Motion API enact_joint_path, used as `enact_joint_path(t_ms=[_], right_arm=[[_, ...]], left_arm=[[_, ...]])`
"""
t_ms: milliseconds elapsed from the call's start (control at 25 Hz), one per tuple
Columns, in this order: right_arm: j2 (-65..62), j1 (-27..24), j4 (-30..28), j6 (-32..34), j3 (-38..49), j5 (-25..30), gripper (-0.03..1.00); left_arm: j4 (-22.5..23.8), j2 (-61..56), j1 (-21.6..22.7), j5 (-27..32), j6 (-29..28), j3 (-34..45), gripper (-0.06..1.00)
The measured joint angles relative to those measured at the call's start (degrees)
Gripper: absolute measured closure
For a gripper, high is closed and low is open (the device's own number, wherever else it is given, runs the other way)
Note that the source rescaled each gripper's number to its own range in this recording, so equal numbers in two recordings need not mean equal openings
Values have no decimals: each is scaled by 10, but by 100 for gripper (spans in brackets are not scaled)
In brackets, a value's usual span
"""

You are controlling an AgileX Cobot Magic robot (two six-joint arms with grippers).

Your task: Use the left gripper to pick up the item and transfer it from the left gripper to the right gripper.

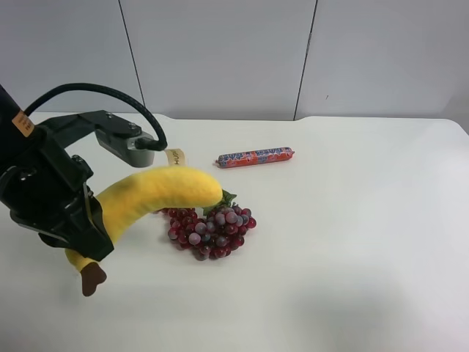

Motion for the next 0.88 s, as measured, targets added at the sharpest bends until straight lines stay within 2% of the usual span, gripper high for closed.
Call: enact_joint_path(t_ms=[160,280,400,600,720,880], right_arm=[[20,0,51,-46,-12,-1,0],[77,1,115,-96,-31,-7,1],[137,19,203,-169,-36,-43,2],[238,87,341,-308,-37,-121,2],[296,134,388,-390,-51,-172,2],[388,196,438,-464,-81,-208,2]], left_arm=[[1,1,-39,14,5,-16,94],[2,5,-53,33,6,-62,94],[14,18,-54,56,6,-110,94],[45,48,-54,107,24,-172,94],[48,64,-54,117,44,-189,94],[51,78,-57,118,67,-191,94]])
